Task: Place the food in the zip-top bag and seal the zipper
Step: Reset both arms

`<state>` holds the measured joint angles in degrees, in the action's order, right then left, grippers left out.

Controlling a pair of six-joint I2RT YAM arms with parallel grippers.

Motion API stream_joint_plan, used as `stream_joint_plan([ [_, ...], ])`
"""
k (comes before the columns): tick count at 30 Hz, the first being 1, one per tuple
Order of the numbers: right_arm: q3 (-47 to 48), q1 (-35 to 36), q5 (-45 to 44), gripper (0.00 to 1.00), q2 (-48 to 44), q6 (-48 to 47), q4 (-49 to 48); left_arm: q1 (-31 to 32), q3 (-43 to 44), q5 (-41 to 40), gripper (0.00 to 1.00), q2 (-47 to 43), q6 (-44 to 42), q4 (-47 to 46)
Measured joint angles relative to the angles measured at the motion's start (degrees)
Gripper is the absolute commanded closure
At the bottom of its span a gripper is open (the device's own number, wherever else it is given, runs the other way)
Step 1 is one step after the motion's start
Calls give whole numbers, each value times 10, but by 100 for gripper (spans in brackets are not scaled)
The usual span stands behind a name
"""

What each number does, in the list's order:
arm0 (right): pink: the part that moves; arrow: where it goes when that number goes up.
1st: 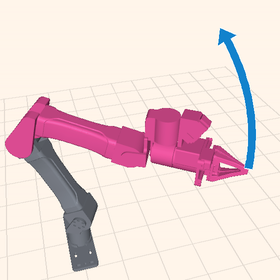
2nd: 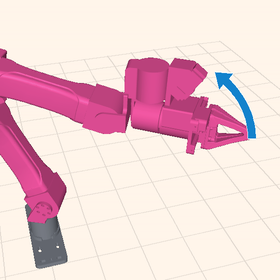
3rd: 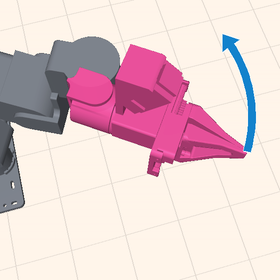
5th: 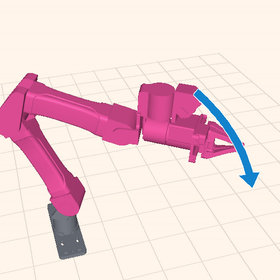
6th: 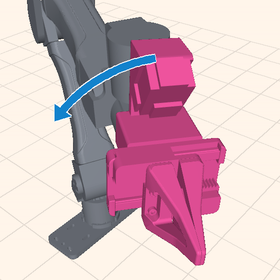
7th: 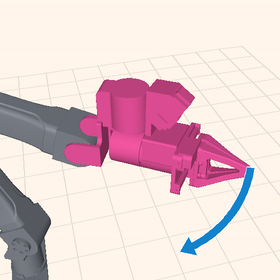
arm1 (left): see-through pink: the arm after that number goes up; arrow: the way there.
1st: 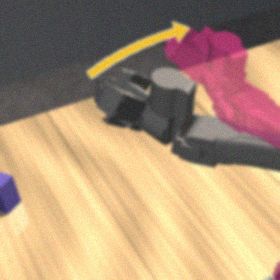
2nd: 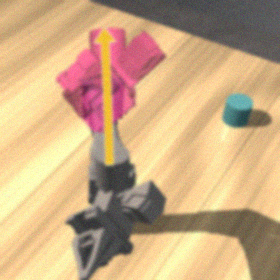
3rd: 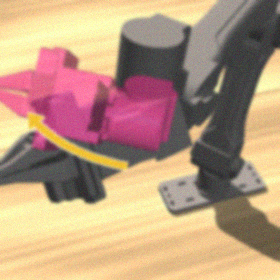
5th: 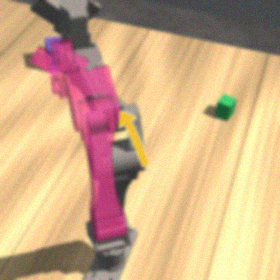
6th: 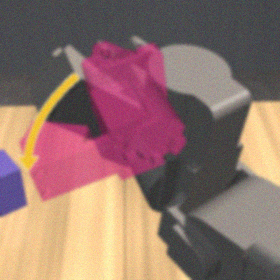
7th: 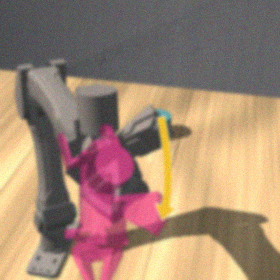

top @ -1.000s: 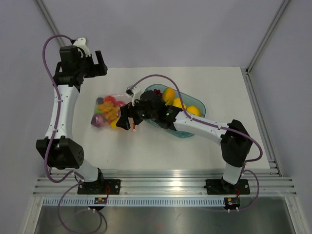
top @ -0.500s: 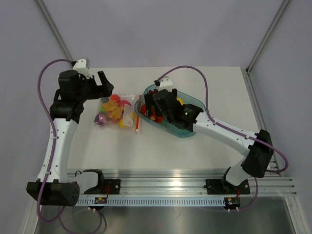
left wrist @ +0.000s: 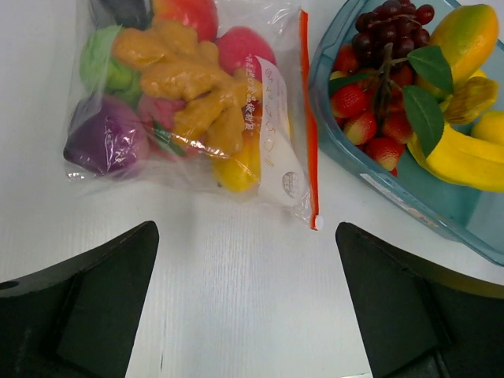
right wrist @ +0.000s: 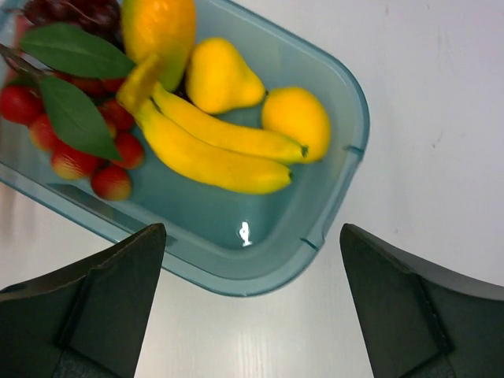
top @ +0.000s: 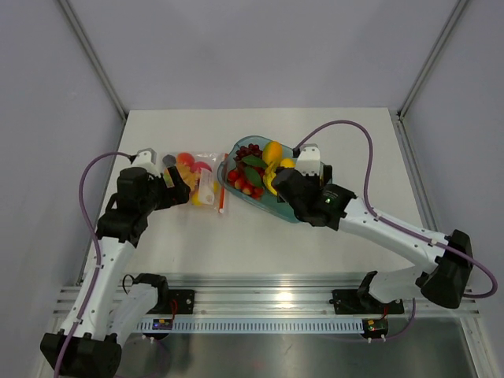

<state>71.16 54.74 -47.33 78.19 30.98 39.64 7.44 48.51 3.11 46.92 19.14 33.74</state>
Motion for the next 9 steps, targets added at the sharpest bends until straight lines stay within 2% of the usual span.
stream_joint_plan([
  [9,-133,0,-13,0,-93,134,92,0,-31,-33,1,-30,17,-9],
])
